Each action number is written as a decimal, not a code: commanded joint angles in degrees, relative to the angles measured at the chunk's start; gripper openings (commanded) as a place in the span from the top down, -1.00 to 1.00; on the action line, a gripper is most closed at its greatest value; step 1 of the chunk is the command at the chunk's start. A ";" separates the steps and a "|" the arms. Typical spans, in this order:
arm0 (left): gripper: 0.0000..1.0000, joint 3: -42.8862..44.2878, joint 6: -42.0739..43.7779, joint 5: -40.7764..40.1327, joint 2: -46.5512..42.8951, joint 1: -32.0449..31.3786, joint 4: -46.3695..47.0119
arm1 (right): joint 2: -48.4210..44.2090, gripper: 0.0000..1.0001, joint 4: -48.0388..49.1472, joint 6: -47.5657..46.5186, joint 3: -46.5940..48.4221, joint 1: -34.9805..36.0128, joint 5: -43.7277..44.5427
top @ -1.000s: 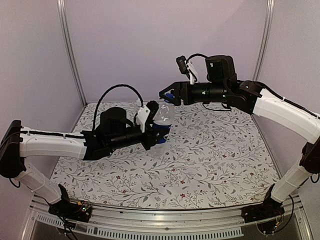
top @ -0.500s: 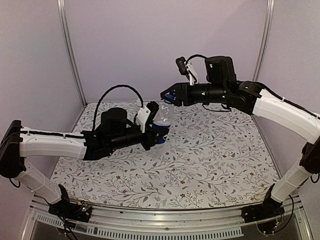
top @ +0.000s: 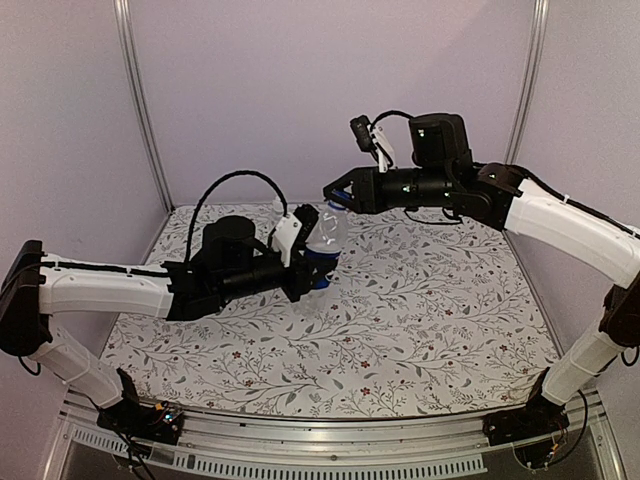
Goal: Unscrew the bottle caps
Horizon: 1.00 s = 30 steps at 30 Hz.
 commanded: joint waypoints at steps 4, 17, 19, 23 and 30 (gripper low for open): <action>0.36 1.60 0.47 -0.40 -0.36 -0.73 0.65 | -1.88 0.58 0.40 -1.47 -1.05 0.39 -0.52; 0.35 0.07 0.29 13.42 -1.47 -0.49 4.69 | -4.12 0.73 1.86 -17.05 -1.96 -0.30 -21.91; 0.35 -0.56 0.28 18.06 -1.81 -0.32 6.24 | -4.77 0.73 1.12 -21.73 -2.07 -0.79 -27.39; 0.33 -1.99 0.40 29.85 -2.48 0.23 9.92 | -5.29 0.71 -2.33 -27.84 -1.06 -2.25 -36.61; 0.31 -1.32 -0.96 47.83 -0.78 1.01 12.15 | -3.47 0.70 -10.39 -36.10 2.97 -2.69 -47.75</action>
